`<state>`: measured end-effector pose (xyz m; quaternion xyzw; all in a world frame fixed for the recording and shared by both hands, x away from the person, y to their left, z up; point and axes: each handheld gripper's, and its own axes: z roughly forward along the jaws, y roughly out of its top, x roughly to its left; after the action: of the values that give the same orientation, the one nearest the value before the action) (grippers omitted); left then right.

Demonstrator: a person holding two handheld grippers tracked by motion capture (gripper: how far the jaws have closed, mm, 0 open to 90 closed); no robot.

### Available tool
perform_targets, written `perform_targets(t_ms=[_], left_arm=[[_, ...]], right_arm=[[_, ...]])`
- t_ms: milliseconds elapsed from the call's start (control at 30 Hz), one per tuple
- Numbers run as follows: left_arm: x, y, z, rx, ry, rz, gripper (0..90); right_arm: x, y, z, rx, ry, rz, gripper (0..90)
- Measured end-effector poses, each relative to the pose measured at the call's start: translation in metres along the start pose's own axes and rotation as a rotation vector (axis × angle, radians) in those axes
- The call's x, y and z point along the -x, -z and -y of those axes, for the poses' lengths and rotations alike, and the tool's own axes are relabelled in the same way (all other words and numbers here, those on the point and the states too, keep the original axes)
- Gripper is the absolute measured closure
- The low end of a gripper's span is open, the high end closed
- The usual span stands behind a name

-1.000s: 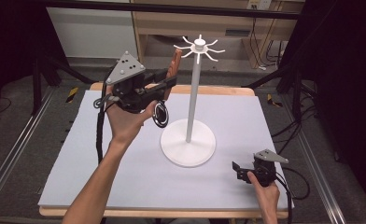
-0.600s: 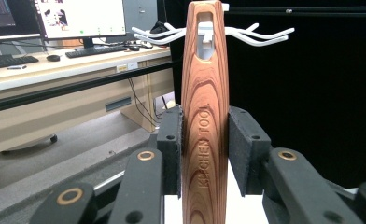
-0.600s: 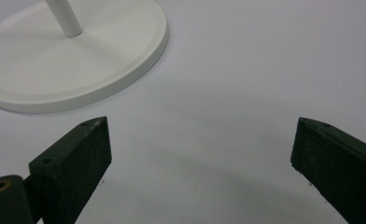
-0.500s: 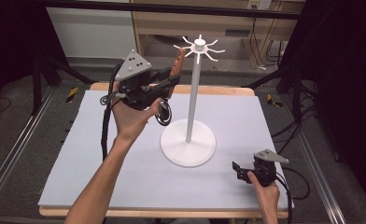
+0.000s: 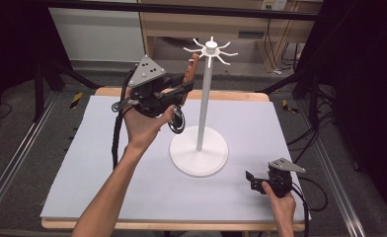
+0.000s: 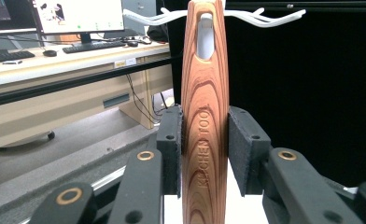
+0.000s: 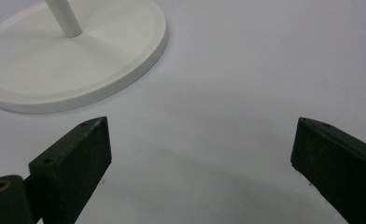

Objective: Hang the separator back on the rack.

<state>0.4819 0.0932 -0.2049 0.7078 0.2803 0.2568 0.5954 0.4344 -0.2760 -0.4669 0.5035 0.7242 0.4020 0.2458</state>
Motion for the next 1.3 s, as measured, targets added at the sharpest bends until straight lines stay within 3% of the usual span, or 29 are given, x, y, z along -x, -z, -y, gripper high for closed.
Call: perform_targets(t_ms=[733,1300], left_arm=[[-0.0017,-0.0044,0.0042,0.000,0.008,0.011,66.8],[-0.0023,0.0037,0.0093,-0.004,-0.008,-0.003,58.6]], right_arm=[[-0.0009,-0.0007,0.0000,-0.006,0.003,-0.003,5.6],[-0.0007,-0.0002,0.0000,-0.006,0.000,-0.004,5.6]])
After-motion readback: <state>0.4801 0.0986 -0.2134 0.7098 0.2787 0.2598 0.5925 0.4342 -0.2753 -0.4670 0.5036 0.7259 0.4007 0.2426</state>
